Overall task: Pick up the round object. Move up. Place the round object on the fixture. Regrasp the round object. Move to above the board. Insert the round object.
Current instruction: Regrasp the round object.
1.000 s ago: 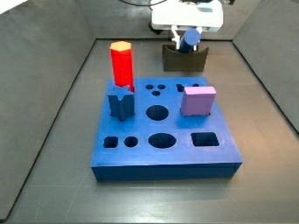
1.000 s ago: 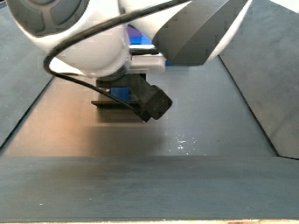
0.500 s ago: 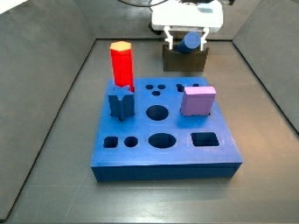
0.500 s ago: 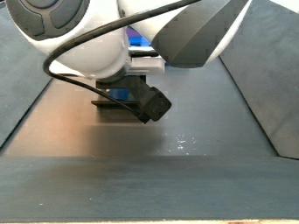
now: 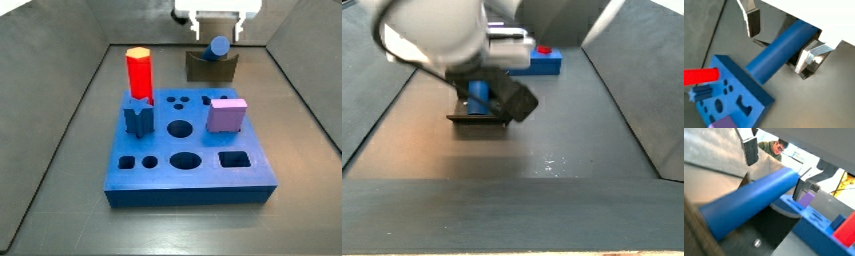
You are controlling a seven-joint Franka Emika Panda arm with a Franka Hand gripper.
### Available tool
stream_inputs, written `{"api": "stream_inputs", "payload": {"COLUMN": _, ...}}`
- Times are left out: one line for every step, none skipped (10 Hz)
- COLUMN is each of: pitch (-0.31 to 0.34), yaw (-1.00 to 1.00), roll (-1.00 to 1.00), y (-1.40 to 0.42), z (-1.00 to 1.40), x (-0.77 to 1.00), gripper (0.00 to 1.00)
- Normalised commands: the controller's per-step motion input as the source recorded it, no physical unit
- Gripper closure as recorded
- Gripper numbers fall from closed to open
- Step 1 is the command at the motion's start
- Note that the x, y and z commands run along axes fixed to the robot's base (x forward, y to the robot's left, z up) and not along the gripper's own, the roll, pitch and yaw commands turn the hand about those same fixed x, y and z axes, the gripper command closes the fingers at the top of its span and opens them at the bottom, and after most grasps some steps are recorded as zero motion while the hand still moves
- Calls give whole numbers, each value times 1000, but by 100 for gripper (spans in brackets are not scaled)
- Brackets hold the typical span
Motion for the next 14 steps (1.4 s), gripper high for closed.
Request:
{"api": "stream_inputs", "payload": {"pitch": 33, "yaw": 81, "roll": -2, "y": 6, "z": 869, "x": -42, "gripper": 0}}
{"api": "stream_inputs", "payload": {"pitch": 54, "yaw": 67, "roll": -1, "y": 9, "z": 674, "x": -35, "gripper": 0}}
{"api": "stream_inputs", "payload": {"pitch": 78, "yaw": 45, "roll": 4, "y": 9, "z": 411, "x": -30, "gripper": 0}}
{"api": "stream_inputs", "payload": {"pitch": 89, "yaw": 26, "roll": 11, "y": 9, "z": 216, "x": -30, "gripper": 0}}
{"api": "stream_inputs", "payload": {"pitch": 71, "yaw": 21, "roll": 1000, "y": -1000, "z": 930, "x": -5, "gripper": 0}}
{"api": "stream_inputs", "payload": {"pitch": 70, "yaw": 19, "roll": 1000, "y": -1000, "z": 915, "x": 5, "gripper": 0}}
{"api": "stream_inputs", "payload": {"pitch": 63, "yaw": 18, "roll": 1000, "y": -1000, "z": 919, "x": -21, "gripper": 0}}
{"api": "stream_inputs", "payload": {"pitch": 54, "yaw": 17, "roll": 1000, "y": -1000, "z": 874, "x": -63, "gripper": 0}}
{"api": "stream_inputs", "payload": {"pitch": 51, "yaw": 16, "roll": 1000, "y": -857, "z": 689, "x": -63, "gripper": 0}}
{"api": "stream_inputs", "payload": {"pitch": 49, "yaw": 16, "roll": 1000, "y": -671, "z": 457, "x": -46, "gripper": 0}}
{"api": "stream_inputs", "payload": {"pitch": 48, "yaw": 16, "roll": 1000, "y": -403, "z": 138, "x": -21, "gripper": 0}}
{"api": "stream_inputs", "payload": {"pitch": 47, "yaw": 16, "roll": 1000, "y": -205, "z": 11, "x": -1, "gripper": 0}}
{"api": "stream_inputs", "payload": {"pitch": 47, "yaw": 16, "roll": 1000, "y": -40, "z": 23, "x": -2, "gripper": 0}}
{"api": "stream_inputs", "payload": {"pitch": 45, "yaw": 16, "roll": 1000, "y": 1, "z": 30, "x": -6, "gripper": 0}}
